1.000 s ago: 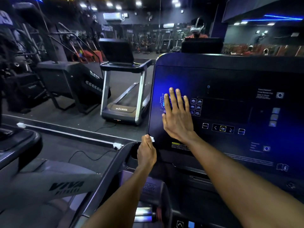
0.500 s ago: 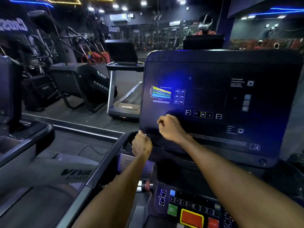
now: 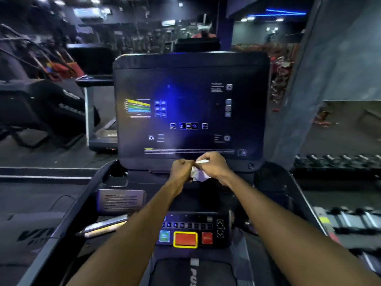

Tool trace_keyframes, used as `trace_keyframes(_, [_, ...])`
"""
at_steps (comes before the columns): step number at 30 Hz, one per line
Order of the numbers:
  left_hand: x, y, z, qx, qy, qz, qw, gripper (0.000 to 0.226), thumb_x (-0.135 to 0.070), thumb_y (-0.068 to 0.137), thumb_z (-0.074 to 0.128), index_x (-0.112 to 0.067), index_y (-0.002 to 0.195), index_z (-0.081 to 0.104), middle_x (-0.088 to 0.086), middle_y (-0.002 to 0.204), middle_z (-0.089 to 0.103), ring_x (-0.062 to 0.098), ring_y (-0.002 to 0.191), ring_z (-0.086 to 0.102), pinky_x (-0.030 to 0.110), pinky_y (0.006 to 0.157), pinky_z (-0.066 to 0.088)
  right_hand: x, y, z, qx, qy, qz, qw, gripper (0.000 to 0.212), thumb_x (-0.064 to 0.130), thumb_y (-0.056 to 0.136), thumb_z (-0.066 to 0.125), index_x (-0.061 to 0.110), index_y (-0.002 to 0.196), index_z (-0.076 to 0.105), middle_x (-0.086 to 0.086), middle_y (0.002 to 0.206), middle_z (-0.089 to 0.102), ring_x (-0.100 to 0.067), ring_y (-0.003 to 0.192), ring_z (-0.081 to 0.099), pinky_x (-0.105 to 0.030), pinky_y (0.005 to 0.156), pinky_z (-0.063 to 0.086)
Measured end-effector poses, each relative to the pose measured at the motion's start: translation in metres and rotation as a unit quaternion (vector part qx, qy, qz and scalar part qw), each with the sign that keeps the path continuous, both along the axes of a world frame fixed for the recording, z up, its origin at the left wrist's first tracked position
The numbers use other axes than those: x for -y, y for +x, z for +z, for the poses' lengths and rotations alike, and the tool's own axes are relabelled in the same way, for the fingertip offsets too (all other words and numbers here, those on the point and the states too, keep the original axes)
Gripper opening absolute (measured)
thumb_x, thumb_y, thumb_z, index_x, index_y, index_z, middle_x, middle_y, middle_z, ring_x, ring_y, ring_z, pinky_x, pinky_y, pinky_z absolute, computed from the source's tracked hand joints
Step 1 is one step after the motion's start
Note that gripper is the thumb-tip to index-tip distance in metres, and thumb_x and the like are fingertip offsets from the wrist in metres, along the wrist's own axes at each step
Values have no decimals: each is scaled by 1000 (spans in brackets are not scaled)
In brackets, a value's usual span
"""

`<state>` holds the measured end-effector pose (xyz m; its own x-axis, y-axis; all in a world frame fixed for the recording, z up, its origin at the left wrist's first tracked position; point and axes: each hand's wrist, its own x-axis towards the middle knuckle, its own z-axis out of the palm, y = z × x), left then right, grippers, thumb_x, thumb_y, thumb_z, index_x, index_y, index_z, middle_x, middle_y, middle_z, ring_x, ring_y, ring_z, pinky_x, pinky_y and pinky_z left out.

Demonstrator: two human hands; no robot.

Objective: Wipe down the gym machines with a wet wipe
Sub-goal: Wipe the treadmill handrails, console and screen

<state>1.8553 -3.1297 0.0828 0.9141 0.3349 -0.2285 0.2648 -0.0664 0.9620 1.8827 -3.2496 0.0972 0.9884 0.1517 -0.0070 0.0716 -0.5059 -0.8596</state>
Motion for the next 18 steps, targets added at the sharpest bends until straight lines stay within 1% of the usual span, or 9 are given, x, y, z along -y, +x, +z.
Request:
trace_keyframes(2, [22, 2, -7, -8, 21, -48, 999, 16, -2, 82, 58, -4, 81, 74, 6, 64, 64, 18, 60, 58, 22, 53, 45, 34, -5, -6, -43, 45, -10, 998, 12, 8, 84, 73, 9, 95, 76, -3, 88, 70, -12, 80, 63, -15, 60, 46])
trace_keyframes(4, [45, 3, -11, -3, 36, -90, 995, 22, 4, 82, 54, -1, 87, 75, 3, 66, 66, 12, 58, 59, 18, 51, 46, 65, -11, -12, -53, 85, -36, 994, 14, 0, 86, 69, 3, 99, 74, -7, 89, 69, -14, 80, 62, -12, 61, 49])
trace_keyframes(6, [66, 2, -15, -8, 52, -128, 990, 25, 7, 80, 51, -2, 86, 74, 0, 62, 65, 10, 56, 58, 16, 47, 45, 90, -17, -17, -57, 107, -76, 990, 14, -1, 85, 69, 3, 98, 74, -9, 90, 70, -16, 83, 64, -18, 68, 51])
trace_keyframes(9, [102, 2, -19, -11, 85, -185, 979, 22, 1, 78, 54, -8, 77, 73, 0, 60, 62, 15, 58, 55, 20, 49, 44, 125, -23, -29, -63, 107, -138, 983, 10, 2, 84, 71, 8, 91, 74, -6, 87, 70, -16, 79, 65, -23, 68, 53])
trace_keyframes(11, [122, 4, -22, 12, 112, -182, 977, 16, -5, 82, 60, -11, 80, 75, 1, 70, 67, 15, 66, 60, 24, 59, 49, 142, -26, -37, -75, 159, -183, 967, 7, 1, 82, 74, 6, 86, 72, -12, 89, 72, -26, 84, 70, -40, 75, 60])
trace_keyframes(13, [143, 7, -23, 33, 161, -165, 972, 14, -11, 83, 64, -10, 87, 77, 2, 83, 72, 14, 78, 65, 24, 73, 52, 157, -31, -41, -100, 244, -220, 939, 11, -3, 84, 72, -1, 94, 68, -21, 92, 70, -37, 86, 71, -57, 71, 60])
trace_keyframes(14, [154, 8, -23, 39, 177, -154, 971, 14, -12, 83, 64, -10, 89, 77, 3, 89, 74, 16, 84, 67, 27, 79, 53, 165, -36, -41, -115, 275, -227, 927, 10, -7, 85, 70, -3, 94, 65, -22, 91, 69, -37, 85, 71, -58, 71, 59])
trace_keyframes(16, [168, 10, -27, 52, 169, -145, 973, 11, -13, 82, 67, -10, 88, 77, 5, 92, 75, 20, 89, 69, 32, 87, 55, 178, -40, -46, -128, 292, -241, 917, 14, -11, 86, 67, 1, 81, 62, -18, 82, 67, -34, 80, 68, -52, 73, 59])
trace_keyframes(18, [181, 11, -28, 77, 153, -187, 967, 8, -17, 82, 73, -14, 90, 72, 2, 89, 73, 16, 84, 67, 31, 84, 55, 192, -41, -51, -112, 286, -256, 917, 18, -6, 85, 70, 4, 73, 63, -16, 77, 65, -27, 68, 62, -38, 56, 53])
